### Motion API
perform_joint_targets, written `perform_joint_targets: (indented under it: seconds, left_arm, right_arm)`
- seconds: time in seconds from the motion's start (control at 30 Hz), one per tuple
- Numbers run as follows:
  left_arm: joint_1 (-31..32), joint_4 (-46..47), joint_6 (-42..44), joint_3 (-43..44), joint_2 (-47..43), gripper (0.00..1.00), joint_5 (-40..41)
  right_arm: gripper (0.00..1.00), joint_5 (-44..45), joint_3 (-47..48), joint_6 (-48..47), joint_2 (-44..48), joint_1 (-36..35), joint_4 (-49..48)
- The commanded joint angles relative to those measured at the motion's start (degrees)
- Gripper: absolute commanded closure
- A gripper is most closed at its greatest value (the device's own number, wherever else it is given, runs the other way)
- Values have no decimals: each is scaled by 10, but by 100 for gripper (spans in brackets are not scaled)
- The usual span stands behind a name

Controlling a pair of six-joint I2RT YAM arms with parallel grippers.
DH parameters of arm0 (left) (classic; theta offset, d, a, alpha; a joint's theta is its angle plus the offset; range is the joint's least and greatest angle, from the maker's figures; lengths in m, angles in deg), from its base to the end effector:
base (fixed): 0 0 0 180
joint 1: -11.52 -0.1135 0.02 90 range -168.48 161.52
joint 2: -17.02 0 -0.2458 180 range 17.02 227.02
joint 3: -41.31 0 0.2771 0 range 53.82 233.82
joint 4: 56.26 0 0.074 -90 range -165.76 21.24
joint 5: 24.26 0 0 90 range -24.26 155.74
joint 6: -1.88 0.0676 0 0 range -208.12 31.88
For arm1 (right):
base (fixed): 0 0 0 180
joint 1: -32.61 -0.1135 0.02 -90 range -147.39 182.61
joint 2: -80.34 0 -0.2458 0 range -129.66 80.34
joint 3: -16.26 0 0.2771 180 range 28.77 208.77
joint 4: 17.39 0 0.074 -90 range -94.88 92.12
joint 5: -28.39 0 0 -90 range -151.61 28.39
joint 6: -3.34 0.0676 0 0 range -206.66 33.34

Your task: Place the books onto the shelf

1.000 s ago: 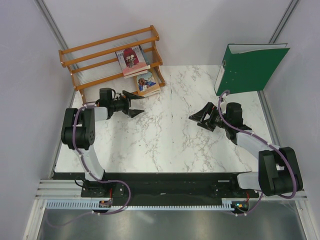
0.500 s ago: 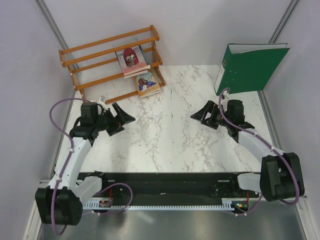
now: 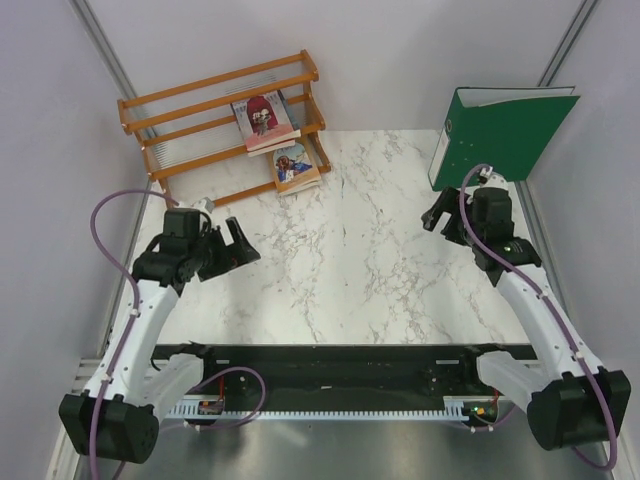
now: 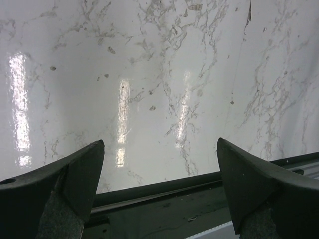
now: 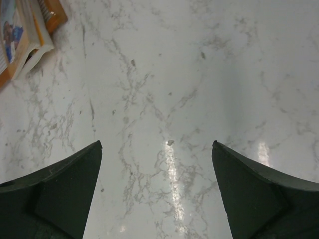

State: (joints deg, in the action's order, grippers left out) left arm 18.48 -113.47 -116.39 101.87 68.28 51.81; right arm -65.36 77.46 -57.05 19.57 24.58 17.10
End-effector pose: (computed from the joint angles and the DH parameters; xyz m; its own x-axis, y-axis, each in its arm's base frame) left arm 0.2295 -0.0444 0.2464 -0.7803 -0.3679 -0.5057 -0.1042 0.8739 -0.4748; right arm 0.2908 0.0455 0.2509 -0.5775 0.4164 -0.7022 0.1062 0.8911 0.4412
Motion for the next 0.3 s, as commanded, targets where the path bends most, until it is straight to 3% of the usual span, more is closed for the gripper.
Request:
perform_joint_targets:
  seconds: [0.0,0.27]
  left_arm:
    - [3,-8,62,56,33,0,37]
    - [5,22,103,129,131,0,54]
  right_arm:
    - [2,167,31,-31,50,-1,81]
    - [2,183,16,-30,53,-1,75]
